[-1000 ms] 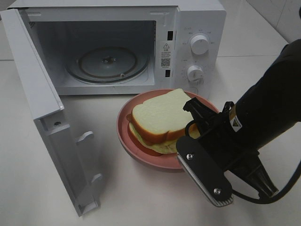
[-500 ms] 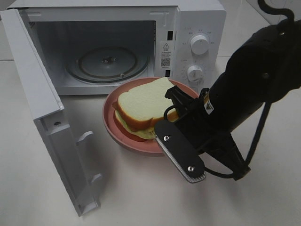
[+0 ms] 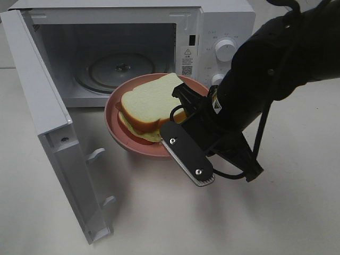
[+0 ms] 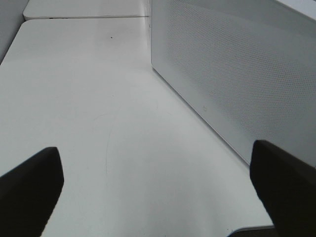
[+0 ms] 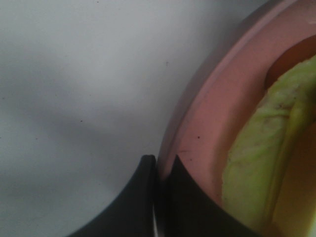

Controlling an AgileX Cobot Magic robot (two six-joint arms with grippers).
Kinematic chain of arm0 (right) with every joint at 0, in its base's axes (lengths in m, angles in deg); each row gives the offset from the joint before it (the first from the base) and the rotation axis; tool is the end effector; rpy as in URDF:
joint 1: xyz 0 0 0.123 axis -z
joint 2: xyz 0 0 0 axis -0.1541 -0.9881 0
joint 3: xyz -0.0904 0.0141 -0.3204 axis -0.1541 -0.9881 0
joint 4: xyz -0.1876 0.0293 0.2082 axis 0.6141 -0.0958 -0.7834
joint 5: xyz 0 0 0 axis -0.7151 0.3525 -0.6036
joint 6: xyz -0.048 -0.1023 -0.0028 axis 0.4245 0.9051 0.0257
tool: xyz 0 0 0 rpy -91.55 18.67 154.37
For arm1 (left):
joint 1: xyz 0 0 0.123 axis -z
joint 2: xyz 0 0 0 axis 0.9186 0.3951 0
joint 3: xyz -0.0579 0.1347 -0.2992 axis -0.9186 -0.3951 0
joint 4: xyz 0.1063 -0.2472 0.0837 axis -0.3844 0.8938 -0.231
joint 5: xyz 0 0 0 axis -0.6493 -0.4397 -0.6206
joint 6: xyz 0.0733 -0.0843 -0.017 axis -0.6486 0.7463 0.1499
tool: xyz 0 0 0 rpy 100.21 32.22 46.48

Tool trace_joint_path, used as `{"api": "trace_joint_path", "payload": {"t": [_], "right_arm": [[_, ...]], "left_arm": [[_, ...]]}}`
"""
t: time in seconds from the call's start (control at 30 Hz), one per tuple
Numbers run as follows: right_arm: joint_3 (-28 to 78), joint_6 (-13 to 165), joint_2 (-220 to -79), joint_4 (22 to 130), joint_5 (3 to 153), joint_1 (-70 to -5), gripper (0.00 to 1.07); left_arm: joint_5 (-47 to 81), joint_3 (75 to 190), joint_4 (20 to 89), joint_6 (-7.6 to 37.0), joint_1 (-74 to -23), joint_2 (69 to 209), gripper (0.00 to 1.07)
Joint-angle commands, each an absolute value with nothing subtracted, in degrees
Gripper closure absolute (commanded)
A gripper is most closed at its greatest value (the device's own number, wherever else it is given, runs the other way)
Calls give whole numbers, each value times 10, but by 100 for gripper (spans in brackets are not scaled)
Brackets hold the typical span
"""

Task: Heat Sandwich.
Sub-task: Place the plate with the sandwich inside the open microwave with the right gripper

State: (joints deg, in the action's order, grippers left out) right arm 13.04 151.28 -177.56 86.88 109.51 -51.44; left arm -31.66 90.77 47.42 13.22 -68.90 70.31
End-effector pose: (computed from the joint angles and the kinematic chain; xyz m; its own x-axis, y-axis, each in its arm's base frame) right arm 0.2759 0.2400 0.1958 0.6357 -0.7685 0.0725 -0.6716 -0.5969 -0.4390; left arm -0.0067 -0.0135 0.2839 -0.4327 0.0067 -0.9015 0.0779 0.9965 -0.0300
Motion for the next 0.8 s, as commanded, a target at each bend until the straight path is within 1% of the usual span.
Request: {"api": "trace_joint_path", "payload": {"t": [0.03, 0.43, 0.8], "right_arm": [[147, 1516, -1781, 877, 1074, -516, 107], [218, 1519, -1831, 874, 1073, -516, 107], [255, 1523, -1861, 873, 1075, -516, 107]], "left_arm": [[-311, 905, 476, 134, -689, 689, 10], [-311, 905, 476, 134, -689, 689, 10], [-311, 905, 476, 134, -689, 689, 10]]}}
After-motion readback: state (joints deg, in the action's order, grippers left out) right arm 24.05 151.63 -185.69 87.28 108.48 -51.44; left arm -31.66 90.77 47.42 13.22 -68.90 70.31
